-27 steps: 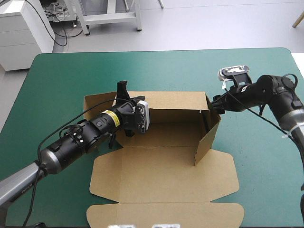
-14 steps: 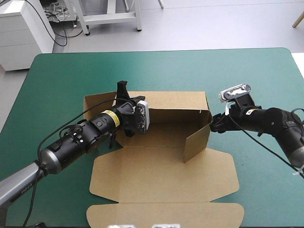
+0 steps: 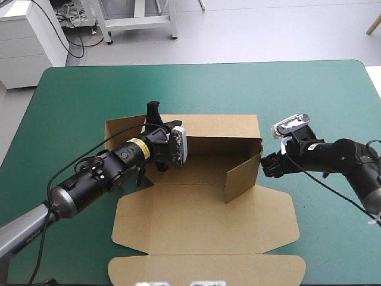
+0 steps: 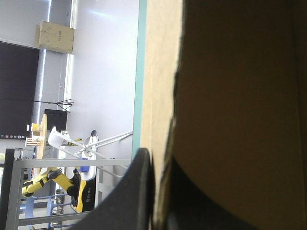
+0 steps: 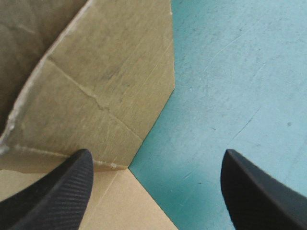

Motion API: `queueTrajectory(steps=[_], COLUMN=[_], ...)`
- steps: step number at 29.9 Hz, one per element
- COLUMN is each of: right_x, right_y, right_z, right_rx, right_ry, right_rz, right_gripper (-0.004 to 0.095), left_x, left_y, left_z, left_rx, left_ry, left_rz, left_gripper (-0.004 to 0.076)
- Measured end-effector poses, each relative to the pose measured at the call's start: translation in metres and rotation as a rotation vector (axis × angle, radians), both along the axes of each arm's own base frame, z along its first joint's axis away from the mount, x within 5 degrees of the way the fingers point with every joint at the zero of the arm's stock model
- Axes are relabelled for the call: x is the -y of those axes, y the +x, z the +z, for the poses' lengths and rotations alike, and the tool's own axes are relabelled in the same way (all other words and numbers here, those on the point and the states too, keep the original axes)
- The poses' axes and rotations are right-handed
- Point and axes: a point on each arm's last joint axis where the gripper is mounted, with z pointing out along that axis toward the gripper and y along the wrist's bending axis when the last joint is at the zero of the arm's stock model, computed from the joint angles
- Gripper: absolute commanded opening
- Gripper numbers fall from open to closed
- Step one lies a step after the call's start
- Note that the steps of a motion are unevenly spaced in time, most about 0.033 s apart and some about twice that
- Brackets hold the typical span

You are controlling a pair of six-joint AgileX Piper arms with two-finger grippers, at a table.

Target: Fold the box

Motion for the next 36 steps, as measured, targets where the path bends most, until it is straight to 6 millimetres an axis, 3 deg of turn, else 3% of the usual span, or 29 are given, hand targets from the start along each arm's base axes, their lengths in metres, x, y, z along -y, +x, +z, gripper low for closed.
queueTrajectory(steps=[9, 16, 24, 36], right_x=[-0.005, -0.011, -0.016, -0.017], right_y=[-0.006, -0.006, -0.008, -0.005], right_z=[-0.001, -0.001, -0.016, -0.014], right_rx=[-0.049, -0.024, 0.029, 0.091], right_ry=[0.03, 0.087, 0.154, 0.152], right_rz=[0.064, 0.109, 0.127, 0.149], right_gripper=[0.0682, 0.0682, 0.0682, 0.0682], left_x=[0.0, 0.0, 0.0, 0.0], left_y=[0.0, 0.0, 0.0, -0.001], left_z=[0.0, 0.0, 0.0, -0.002], left_rx=[0.001, 0.001, -0.002, -0.035], left_ry=[0.001, 0.001, 0.005, 0.041], left_rz=[0.0, 0.0, 0.001, 0.008], left_gripper=[-0.0008, -0.0008, -0.0008, -0.0008])
